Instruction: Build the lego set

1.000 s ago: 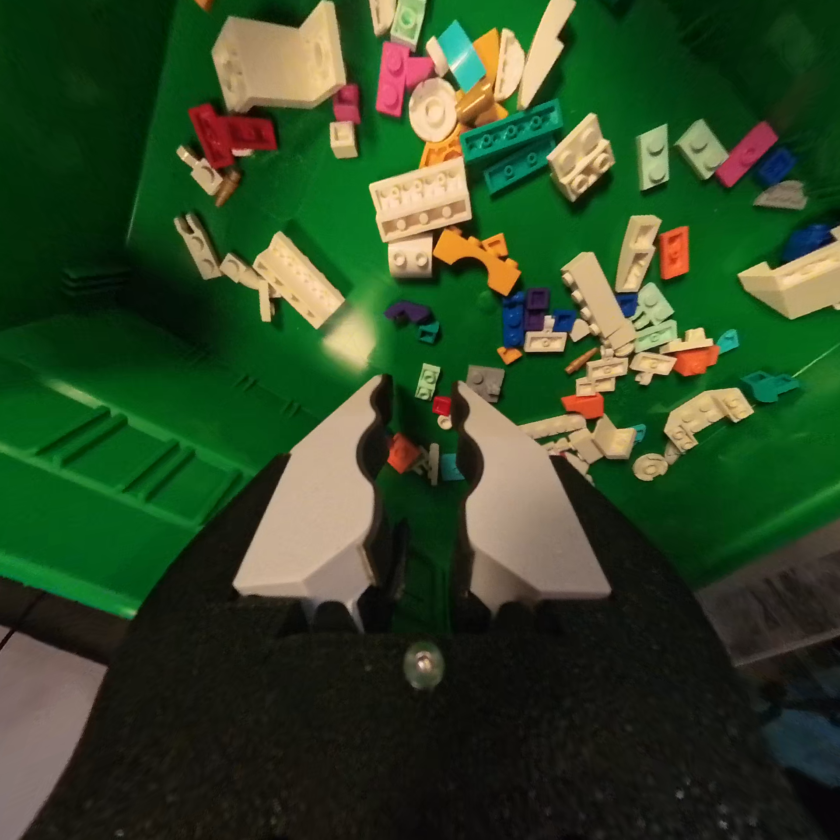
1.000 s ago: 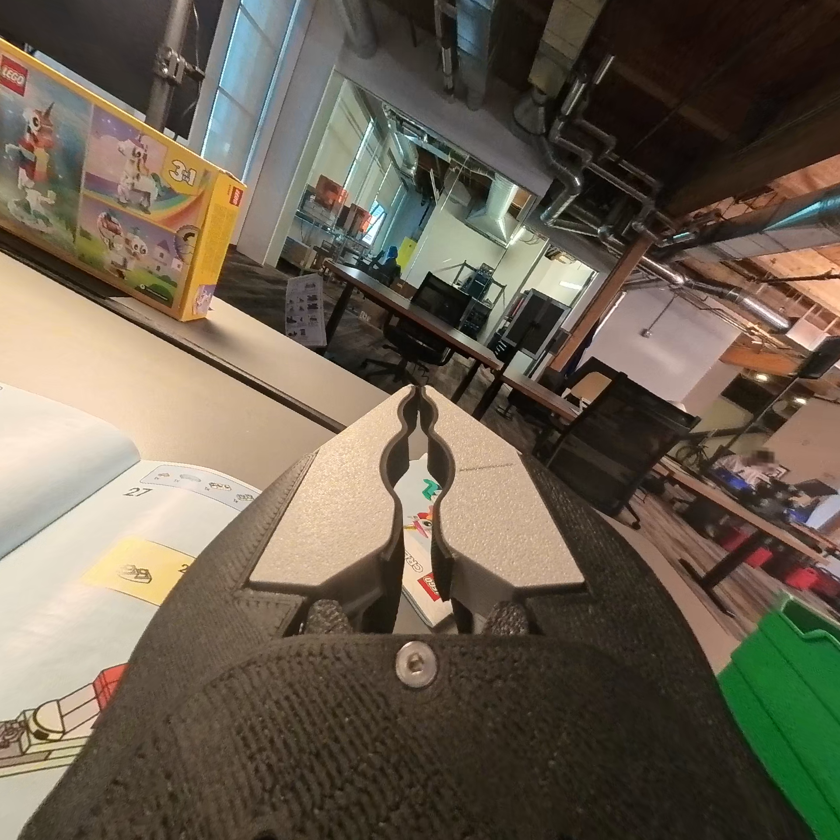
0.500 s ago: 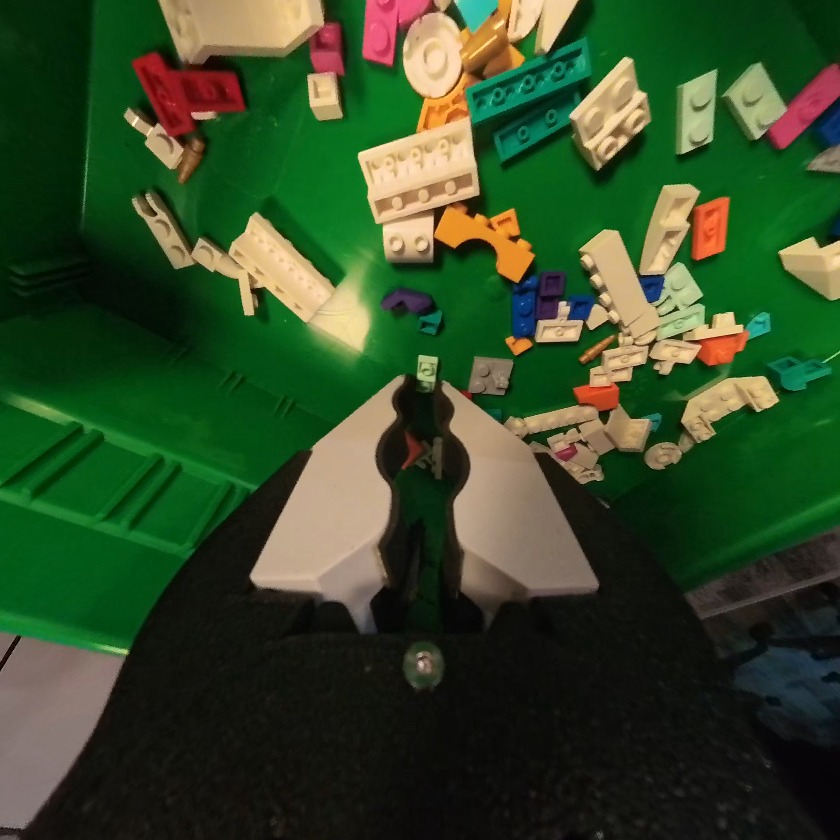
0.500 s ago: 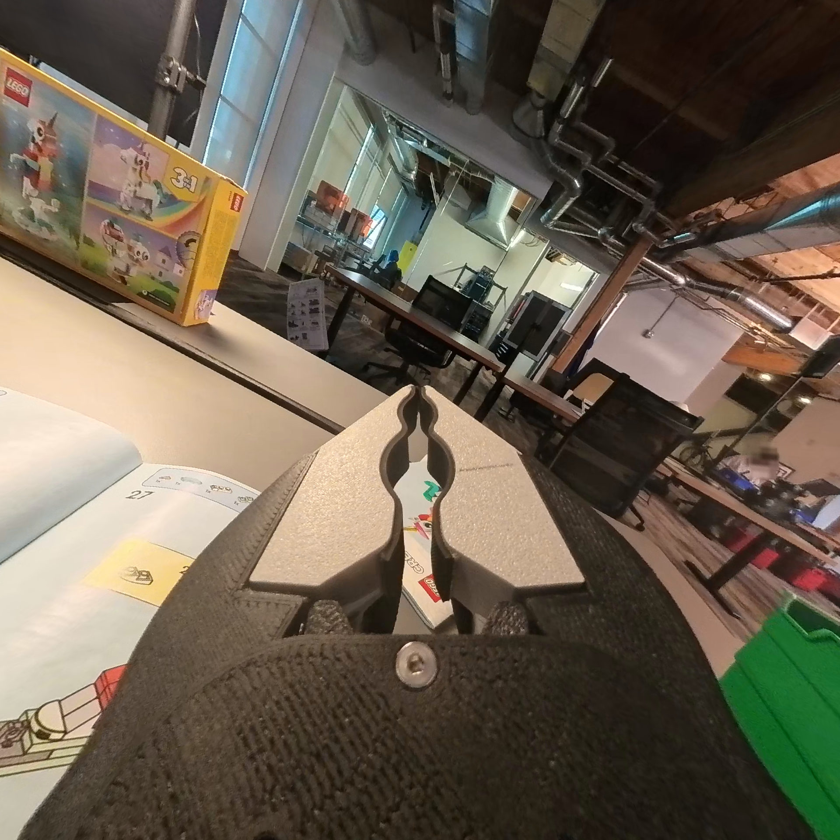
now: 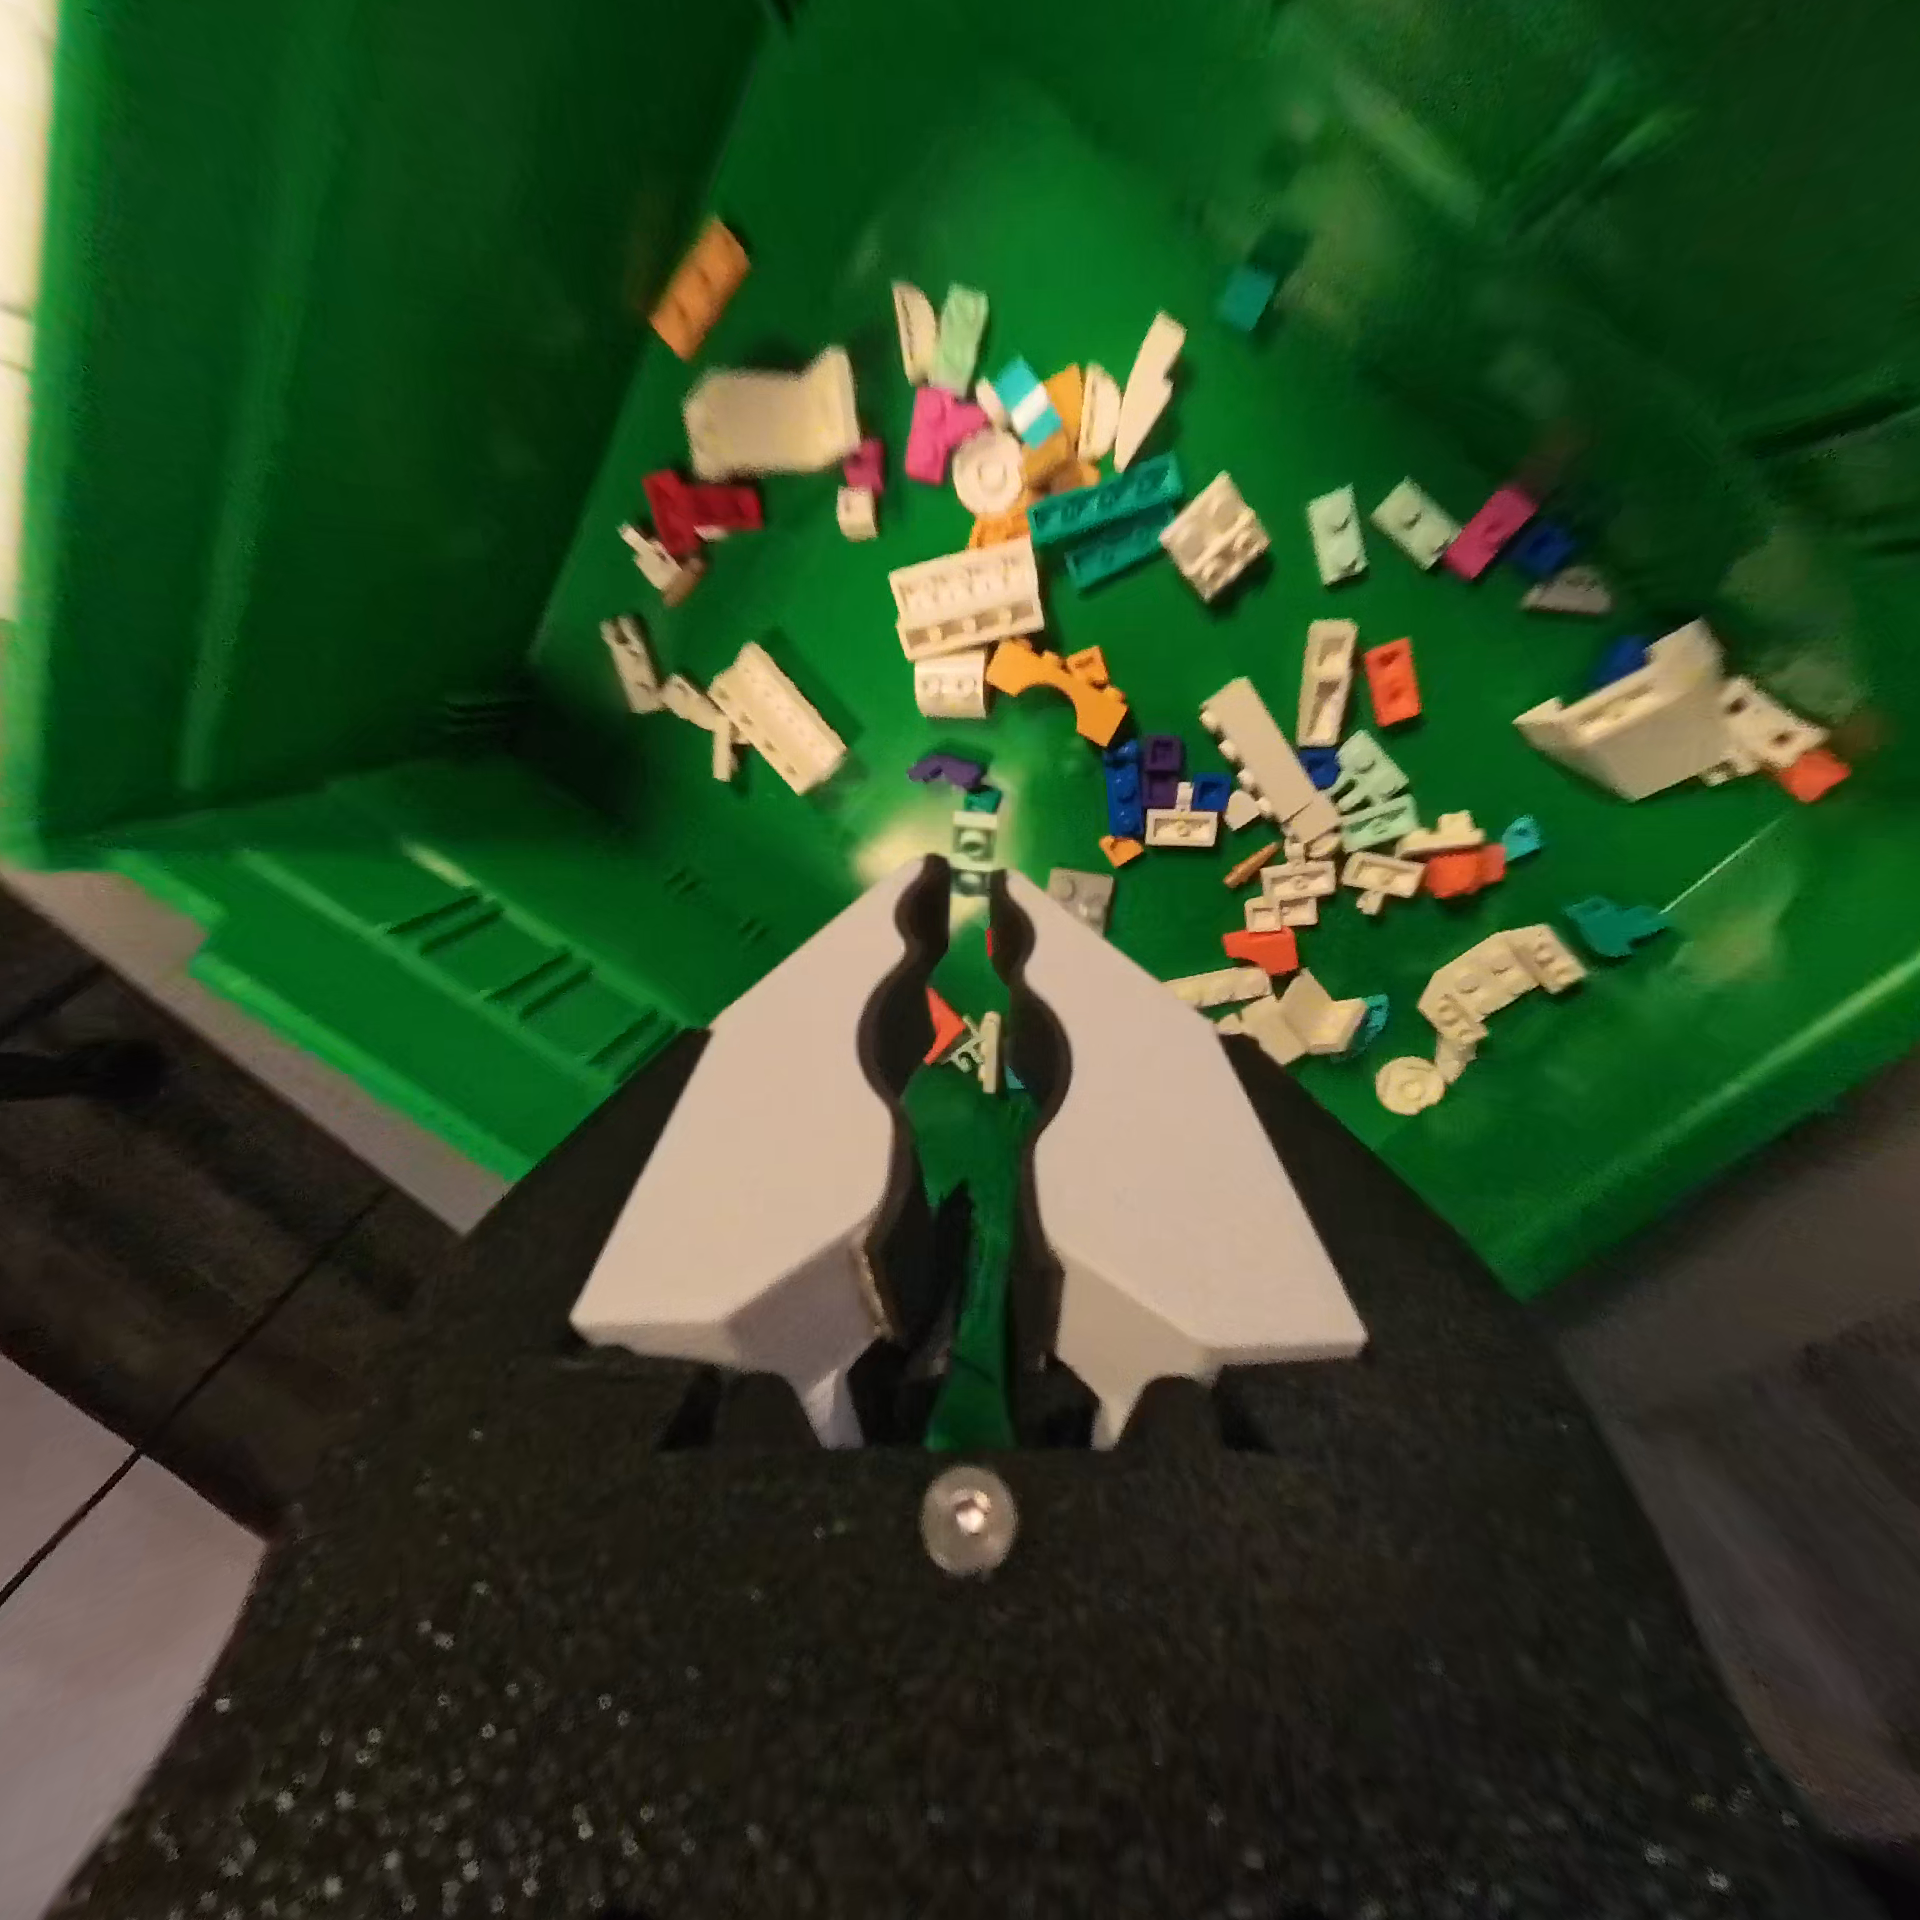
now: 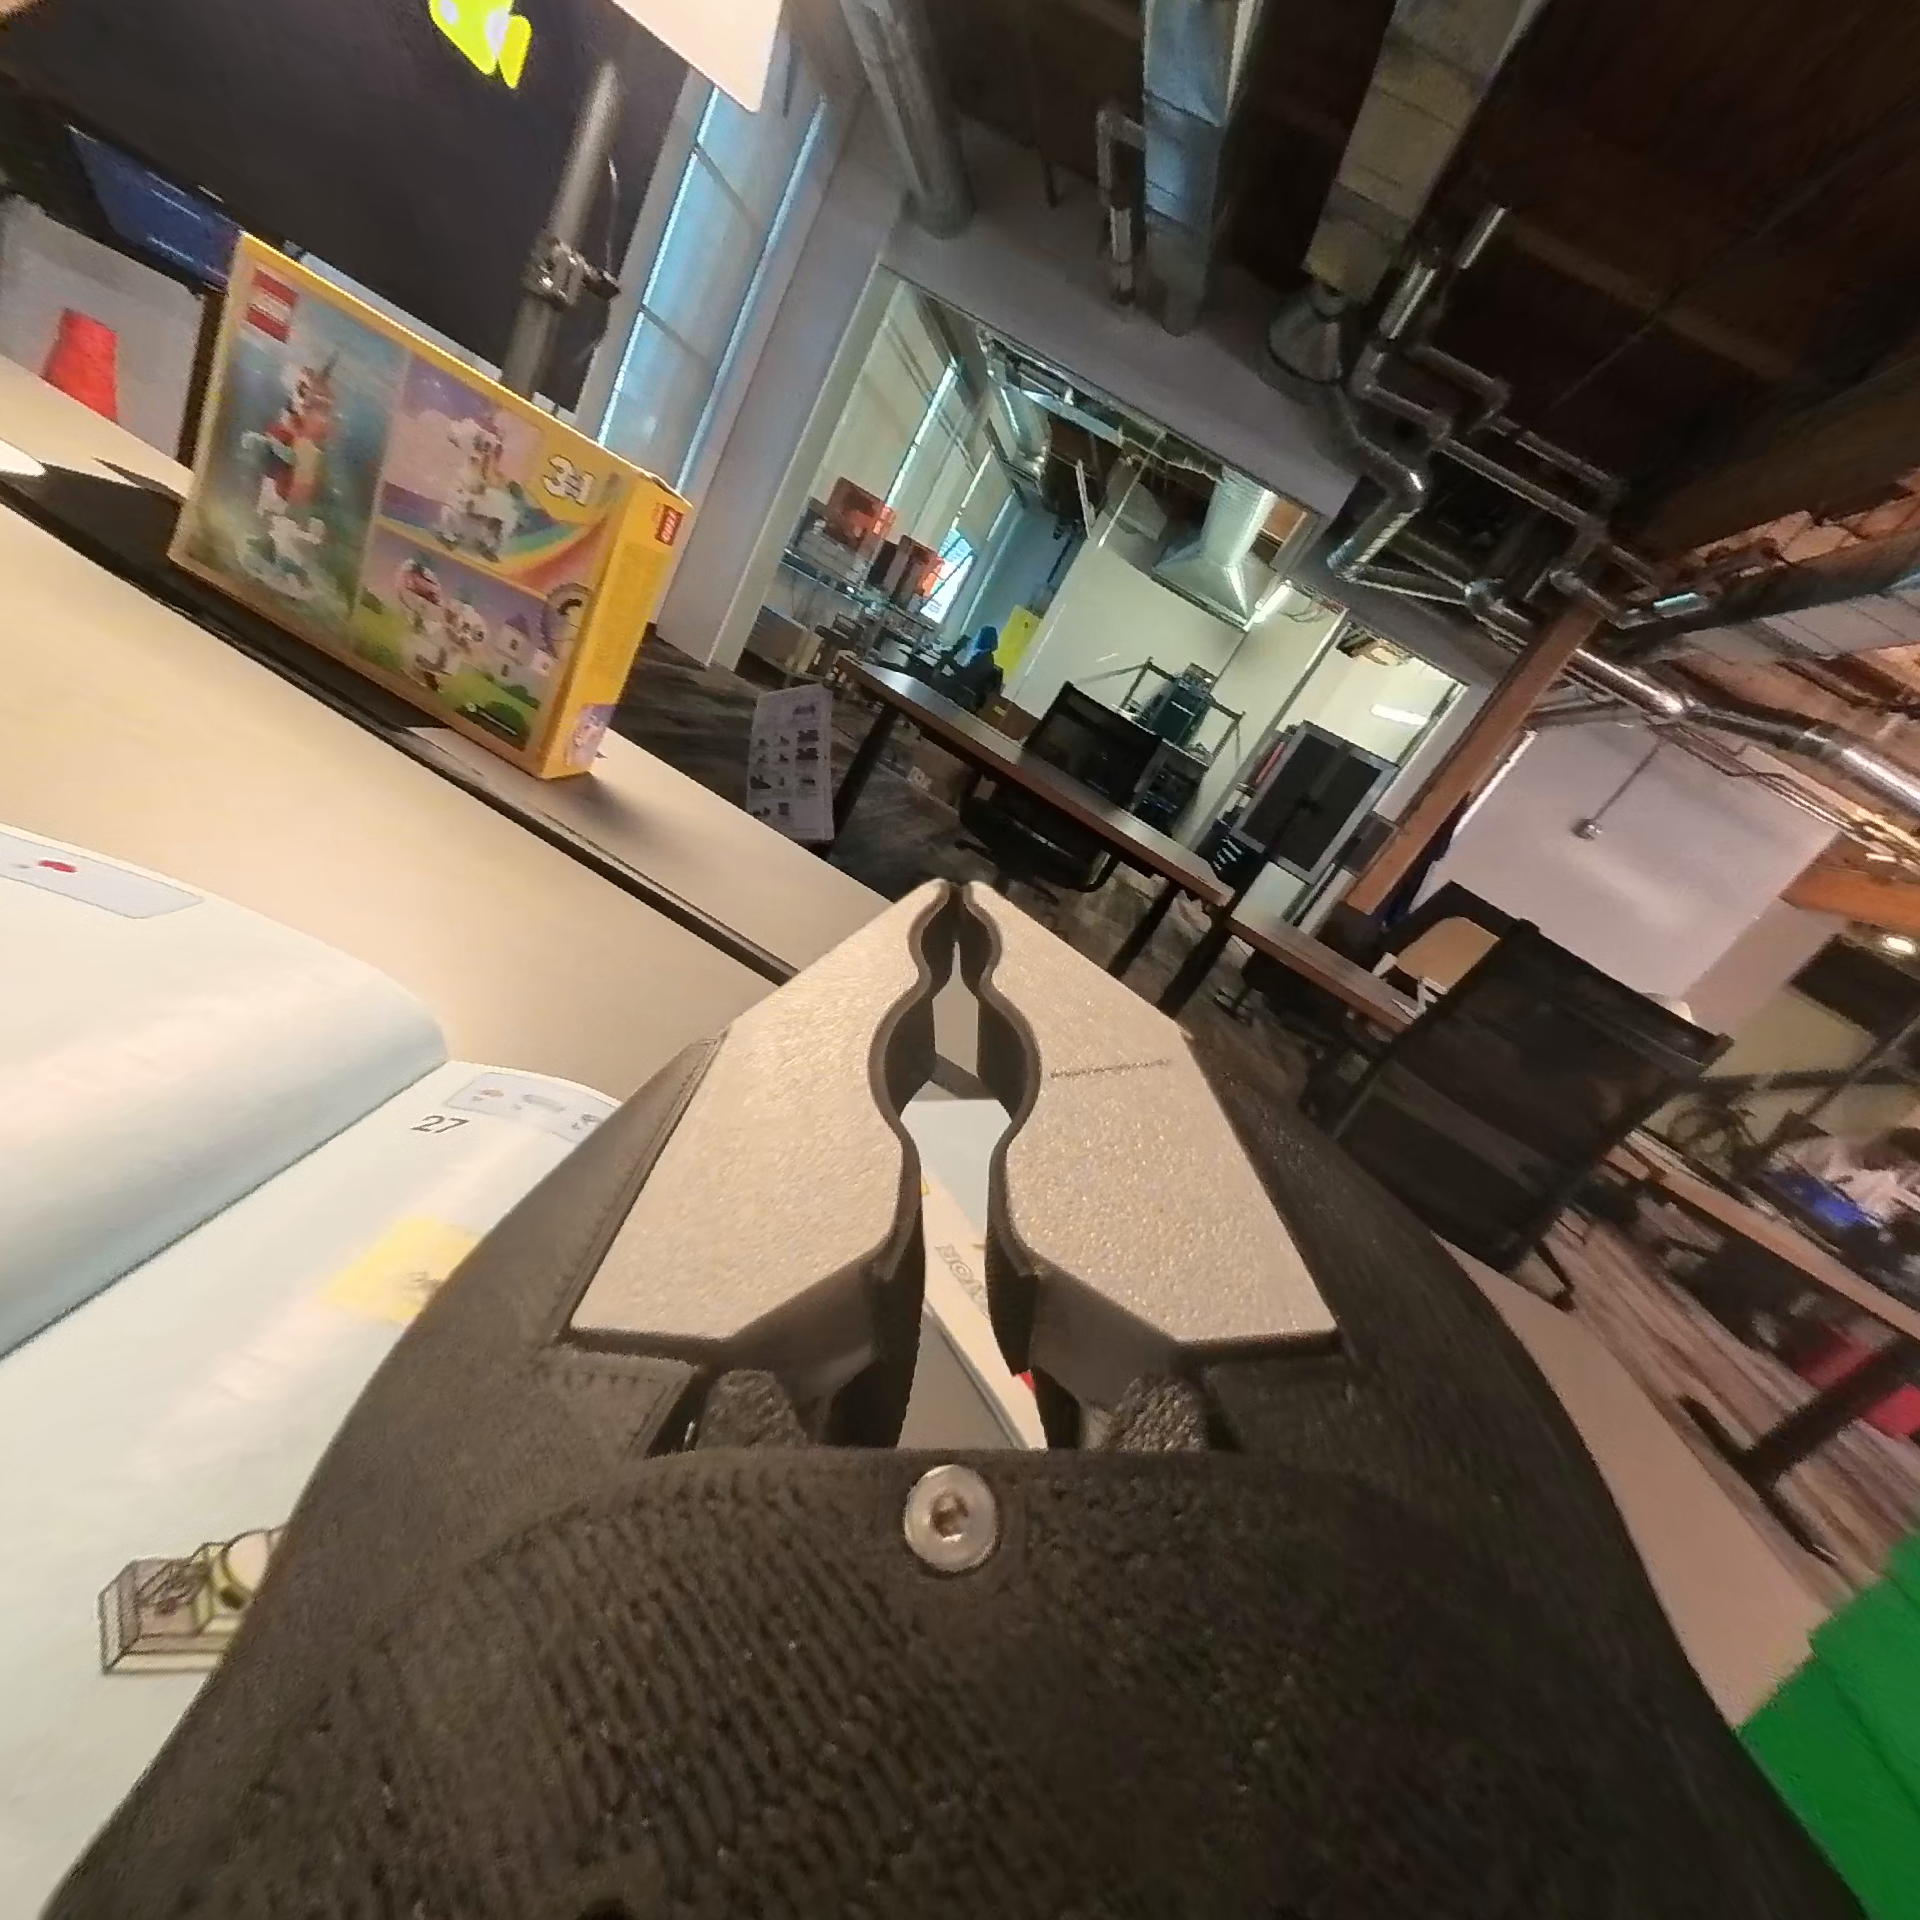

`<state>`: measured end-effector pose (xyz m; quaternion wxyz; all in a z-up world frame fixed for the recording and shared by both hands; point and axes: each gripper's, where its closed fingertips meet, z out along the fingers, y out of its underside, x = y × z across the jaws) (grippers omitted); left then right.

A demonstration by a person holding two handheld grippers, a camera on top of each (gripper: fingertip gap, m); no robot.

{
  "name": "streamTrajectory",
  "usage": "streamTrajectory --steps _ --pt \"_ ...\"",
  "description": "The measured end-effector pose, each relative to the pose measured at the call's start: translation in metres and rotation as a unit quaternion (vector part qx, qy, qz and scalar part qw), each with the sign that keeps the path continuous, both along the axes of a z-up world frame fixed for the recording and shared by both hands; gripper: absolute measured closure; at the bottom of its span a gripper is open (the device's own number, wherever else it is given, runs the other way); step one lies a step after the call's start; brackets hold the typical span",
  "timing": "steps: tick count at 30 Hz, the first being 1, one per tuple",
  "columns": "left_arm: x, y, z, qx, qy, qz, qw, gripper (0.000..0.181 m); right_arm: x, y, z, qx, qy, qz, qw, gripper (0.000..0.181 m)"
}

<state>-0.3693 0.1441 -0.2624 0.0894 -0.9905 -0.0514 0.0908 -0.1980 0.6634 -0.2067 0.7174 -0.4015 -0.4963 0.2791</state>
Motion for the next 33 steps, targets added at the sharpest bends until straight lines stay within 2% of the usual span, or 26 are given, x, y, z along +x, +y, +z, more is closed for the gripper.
streamTrajectory --steps 5,7,10,14,17,20,22,26,29,33 --pt "0.028 0.032 0.073 0.098 0.103 -0.011 0.990 0.176 0.000 -0.009 0.004 -0.010 0.015 0.035 0.999 0.181" --pt "0.043 0.044 0.100 0.130 0.150 0.012 0.980 0.176 0.002 -0.019 0.007 0.003 0.019 0.053 0.998 0.181" --pt "0.084 0.073 0.113 0.186 0.143 0.033 0.972 0.176 0.007 -0.042 0.009 0.040 0.017 0.082 0.996 0.181" --pt "0.159 0.129 0.091 0.241 0.075 -0.005 0.968 0.176 0.030 -0.061 0.010 0.054 0.017 0.100 0.993 0.181" --pt "0.217 0.173 0.065 0.286 0.010 -0.042 0.957 0.176 0.067 -0.075 0.009 0.070 0.016 0.113 0.991 0.181" --pt "0.274 0.215 0.040 0.338 -0.096 -0.065 0.934 0.176 0.097 -0.087 0.008 0.091 0.014 0.137 0.986 0.181" --pt "0.304 0.237 0.020 0.331 -0.164 -0.073 0.926 0.176 0.105 -0.093 0.008 0.075 0.020 0.169 0.983 0.181" --pt "0.331 0.273 -0.017 0.264 -0.145 -0.127 0.945 0.176 0.096 -0.110 0.006 0.035 0.020 0.251 0.967 0.181" --pt "0.334 0.293 -0.031 0.232 -0.108 -0.151 0.955 0.176 0.098 -0.117 0.007 0.031 0.024 0.284 0.958 0.181" --pt "0.332 0.305 -0.046 0.179 -0.071 -0.198 0.961 0.176 0.103 -0.122 0.008 0.021 0.027 0.308 0.951 0.181"
